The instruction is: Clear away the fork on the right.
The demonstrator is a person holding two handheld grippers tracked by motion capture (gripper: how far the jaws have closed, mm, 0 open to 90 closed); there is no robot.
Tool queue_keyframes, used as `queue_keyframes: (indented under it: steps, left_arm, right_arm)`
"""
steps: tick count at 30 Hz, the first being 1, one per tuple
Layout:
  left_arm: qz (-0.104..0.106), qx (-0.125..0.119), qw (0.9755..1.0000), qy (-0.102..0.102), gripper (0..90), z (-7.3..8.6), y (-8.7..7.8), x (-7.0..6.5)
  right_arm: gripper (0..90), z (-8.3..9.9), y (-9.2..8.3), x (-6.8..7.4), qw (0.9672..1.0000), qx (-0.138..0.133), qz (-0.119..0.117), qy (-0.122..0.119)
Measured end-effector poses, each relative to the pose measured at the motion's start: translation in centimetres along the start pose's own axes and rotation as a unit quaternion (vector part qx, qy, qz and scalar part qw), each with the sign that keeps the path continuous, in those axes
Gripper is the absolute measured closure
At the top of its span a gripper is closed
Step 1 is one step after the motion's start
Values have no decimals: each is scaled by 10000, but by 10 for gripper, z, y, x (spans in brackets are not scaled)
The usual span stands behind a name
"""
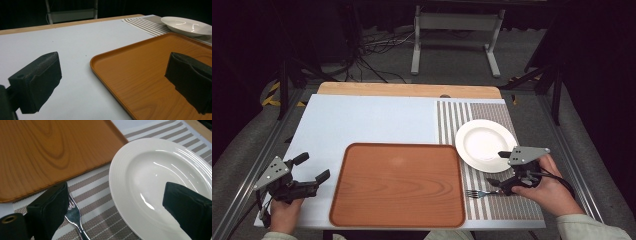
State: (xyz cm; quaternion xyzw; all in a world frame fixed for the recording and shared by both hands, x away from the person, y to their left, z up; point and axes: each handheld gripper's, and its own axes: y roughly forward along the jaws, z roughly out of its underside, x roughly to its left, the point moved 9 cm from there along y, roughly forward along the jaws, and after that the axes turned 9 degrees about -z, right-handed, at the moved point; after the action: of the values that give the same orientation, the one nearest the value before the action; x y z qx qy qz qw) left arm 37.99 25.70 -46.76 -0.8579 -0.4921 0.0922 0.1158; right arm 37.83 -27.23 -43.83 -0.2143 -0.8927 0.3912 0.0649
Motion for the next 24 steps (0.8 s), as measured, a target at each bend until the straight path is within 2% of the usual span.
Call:
queue_keyframes:
  steps: [7,8,12,17,20,24]
  left_arm:
    - [9,33,10000,14,14,0,0,0]
    - [13,34,10000,20,14,0,0,0]
    - [-2,18,10000,14,15,0,0,0]
    - [-10,-2,10000,4,15,0,0,0]
    - [-1,16,10000,12,15,0,-1,0]
    - [3,18,10000,13,15,0,-1,0]
  right_arm:
    - [90,1,3,0,9991,373,-113,-134]
    - [91,1,4,1,9983,539,-177,-164]
    - [97,2,5,2,9963,786,-249,-237]
    - [100,2,6,3,9934,1052,-317,-331]
    - [104,2,7,3,9924,1125,-332,-366]
    - [108,5,10,4,9889,1354,-416,-456]
